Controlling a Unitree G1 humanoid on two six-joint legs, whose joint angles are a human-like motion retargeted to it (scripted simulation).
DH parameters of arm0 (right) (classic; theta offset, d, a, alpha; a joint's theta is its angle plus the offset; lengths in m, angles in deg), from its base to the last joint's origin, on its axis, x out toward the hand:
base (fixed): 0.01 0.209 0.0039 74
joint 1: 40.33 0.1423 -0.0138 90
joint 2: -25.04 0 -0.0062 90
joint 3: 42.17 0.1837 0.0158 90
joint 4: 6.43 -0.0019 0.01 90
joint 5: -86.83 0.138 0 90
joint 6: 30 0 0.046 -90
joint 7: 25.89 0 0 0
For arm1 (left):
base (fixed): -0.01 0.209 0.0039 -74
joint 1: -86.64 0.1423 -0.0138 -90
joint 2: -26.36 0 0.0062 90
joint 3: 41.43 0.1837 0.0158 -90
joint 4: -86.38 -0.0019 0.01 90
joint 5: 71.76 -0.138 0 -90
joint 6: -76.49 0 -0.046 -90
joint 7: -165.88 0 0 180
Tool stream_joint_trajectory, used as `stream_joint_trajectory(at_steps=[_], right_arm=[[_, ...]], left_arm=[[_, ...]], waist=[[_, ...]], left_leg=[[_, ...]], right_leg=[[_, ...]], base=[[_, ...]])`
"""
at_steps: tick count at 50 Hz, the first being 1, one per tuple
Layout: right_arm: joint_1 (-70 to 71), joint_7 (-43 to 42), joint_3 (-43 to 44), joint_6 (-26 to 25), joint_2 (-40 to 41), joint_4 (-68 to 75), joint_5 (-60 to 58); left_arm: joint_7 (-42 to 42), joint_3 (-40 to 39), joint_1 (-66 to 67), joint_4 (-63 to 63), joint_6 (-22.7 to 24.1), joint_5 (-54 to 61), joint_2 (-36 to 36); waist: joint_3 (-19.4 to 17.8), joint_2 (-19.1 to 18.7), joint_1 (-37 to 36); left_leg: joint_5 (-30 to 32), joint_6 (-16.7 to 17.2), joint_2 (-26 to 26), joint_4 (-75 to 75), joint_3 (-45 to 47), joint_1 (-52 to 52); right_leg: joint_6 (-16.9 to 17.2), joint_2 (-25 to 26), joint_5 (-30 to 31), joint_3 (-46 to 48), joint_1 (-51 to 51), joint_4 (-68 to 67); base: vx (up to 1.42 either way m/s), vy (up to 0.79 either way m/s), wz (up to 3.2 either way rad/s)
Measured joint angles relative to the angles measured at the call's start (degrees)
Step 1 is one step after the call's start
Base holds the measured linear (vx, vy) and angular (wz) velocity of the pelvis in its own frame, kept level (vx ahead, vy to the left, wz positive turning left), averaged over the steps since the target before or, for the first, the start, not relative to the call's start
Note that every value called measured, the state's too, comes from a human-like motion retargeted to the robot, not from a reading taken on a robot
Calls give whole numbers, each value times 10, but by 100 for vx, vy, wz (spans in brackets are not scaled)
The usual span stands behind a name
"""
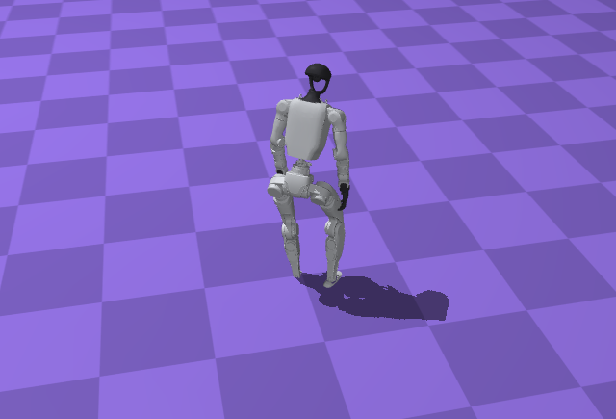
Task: Walk
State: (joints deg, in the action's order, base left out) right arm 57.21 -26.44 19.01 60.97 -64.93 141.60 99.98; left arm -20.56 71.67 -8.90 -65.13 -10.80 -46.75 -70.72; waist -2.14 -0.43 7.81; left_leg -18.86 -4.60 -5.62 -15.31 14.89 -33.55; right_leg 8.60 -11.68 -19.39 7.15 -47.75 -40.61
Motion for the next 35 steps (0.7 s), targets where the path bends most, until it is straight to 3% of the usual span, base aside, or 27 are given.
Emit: stream_joint_trajectory(at_steps=[13,35], right_arm=[[12,-24,5,1,-18,-34,8],[2,-21,-13,-10,6,15,-12]], left_arm=[[-13,20,-9,16,0,3,-4],[-14,17,-6,-16,-9,-1,-20]], waist=[[-14,-22,28],[-31,-25,11]], left_leg=[[-5,0,-6,-8,-7,-45],[-37,-13,13,-60,-3,-71]], right_leg=[[3,-16,13,-4,-79,-25],[-15,4,0,4,-68,16]], base=[[0,1,3],[4,1,-4]])
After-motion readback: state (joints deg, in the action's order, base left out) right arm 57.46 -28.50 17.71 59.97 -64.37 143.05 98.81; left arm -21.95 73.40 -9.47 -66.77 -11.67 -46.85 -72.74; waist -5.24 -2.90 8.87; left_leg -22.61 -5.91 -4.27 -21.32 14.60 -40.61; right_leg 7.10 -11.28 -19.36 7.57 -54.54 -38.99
